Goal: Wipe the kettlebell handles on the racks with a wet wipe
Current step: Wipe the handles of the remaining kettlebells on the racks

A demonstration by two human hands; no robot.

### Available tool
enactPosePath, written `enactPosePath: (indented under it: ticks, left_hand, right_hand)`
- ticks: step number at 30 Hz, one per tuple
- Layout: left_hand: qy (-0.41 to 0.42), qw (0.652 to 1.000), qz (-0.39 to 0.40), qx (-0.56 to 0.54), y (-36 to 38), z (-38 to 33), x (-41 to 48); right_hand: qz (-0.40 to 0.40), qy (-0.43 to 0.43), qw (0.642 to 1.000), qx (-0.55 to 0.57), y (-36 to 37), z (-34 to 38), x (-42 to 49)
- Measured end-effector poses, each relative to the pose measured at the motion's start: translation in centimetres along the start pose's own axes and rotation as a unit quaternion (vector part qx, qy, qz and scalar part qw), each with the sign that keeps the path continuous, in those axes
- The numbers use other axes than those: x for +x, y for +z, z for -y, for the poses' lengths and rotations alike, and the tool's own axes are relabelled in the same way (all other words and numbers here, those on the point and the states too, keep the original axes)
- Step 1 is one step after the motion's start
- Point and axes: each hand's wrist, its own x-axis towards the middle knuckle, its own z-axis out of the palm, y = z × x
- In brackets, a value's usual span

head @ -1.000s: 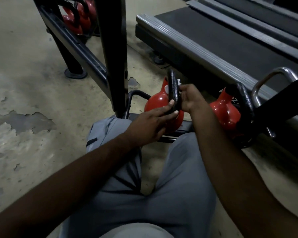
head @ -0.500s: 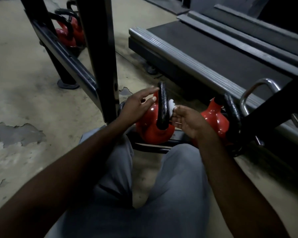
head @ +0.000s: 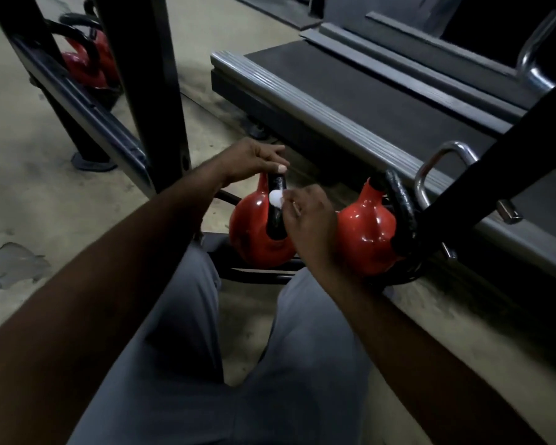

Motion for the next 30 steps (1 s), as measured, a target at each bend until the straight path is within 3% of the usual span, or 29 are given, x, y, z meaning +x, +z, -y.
enactPosePath:
  ticks: [4,7,10,13,17,21,26,30]
  left_hand:
    - [-0.01,1.0,0.022,0.005,-0.6,0.1,0.2]
    - [-0.011,1.0,0.017,-0.005,-0.4,0.2,0.3]
    - [-0.01,1.0,0.015,0.004,-0.2,0.1,0.2]
    - [-0.014,1.0,0.016,-0.002,-0.3,-0.2,0.0]
    - [-0.014,1.0,0.022,-0.005,-0.2,-0.6,-0.3]
    - [0.003,0.999,0.017,0.036,-0.5,-0.6,-0.4]
    - [0.005,0.999,0.012,0.034,-0.3,0.0,-0.3]
    - [0.008,0.999,0.011,0.03,-0.3,0.1,-0.4]
  right_hand:
    - [0.079,-0.18,0.973,-0.118,-1.2,-0.3,0.8]
    - [0.113,-0.203,0.942,-0.24,-0.9,1.6,2.1]
    - [0.185,-0.288,0.882,-0.325,-0.4,3.4,0.1]
    - [0.198,-0.287,0.856,-0.382,-0.1,5.0,0.6]
    - [0.159,-0.227,0.87,-0.407,1.1,5.7,3.1]
    - [0.16,-0.307,0.888,-0.303,0.2,2.3,-0.8]
    - [0.104,-0.303,0.927,-0.194,0.2,-0.8,-1.0]
    - [0.067,-0.36,0.917,-0.16,0.0,-2.3,-2.5]
